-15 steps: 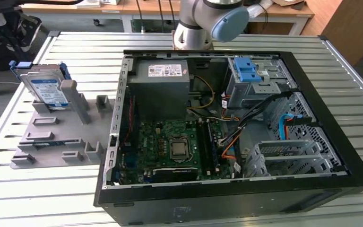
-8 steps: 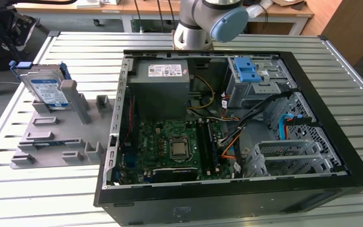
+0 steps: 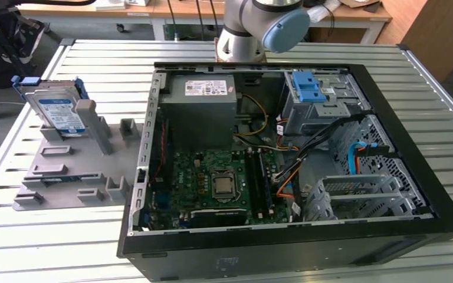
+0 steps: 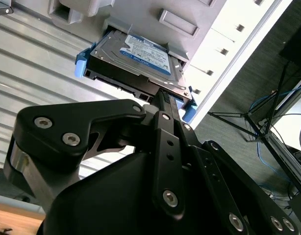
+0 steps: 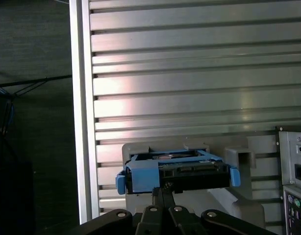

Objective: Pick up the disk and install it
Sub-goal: 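Pick up the disk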

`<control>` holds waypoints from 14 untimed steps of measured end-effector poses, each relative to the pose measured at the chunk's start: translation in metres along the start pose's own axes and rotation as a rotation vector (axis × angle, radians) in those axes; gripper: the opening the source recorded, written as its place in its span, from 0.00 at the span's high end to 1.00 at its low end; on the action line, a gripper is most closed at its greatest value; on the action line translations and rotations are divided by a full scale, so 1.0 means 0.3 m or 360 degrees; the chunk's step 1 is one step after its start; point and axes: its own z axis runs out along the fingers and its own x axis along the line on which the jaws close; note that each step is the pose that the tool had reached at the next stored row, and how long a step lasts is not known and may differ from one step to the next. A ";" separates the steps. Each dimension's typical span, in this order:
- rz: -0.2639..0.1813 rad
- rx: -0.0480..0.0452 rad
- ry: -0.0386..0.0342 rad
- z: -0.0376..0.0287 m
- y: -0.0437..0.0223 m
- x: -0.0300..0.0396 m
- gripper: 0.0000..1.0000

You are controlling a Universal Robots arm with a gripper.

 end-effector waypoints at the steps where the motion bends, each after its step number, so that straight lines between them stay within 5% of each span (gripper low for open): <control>1: 0.0000 0.0000 0.0000 0.000 0.000 0.000 0.89; 14: -0.0059 0.0001 0.0002 0.000 0.000 0.001 0.89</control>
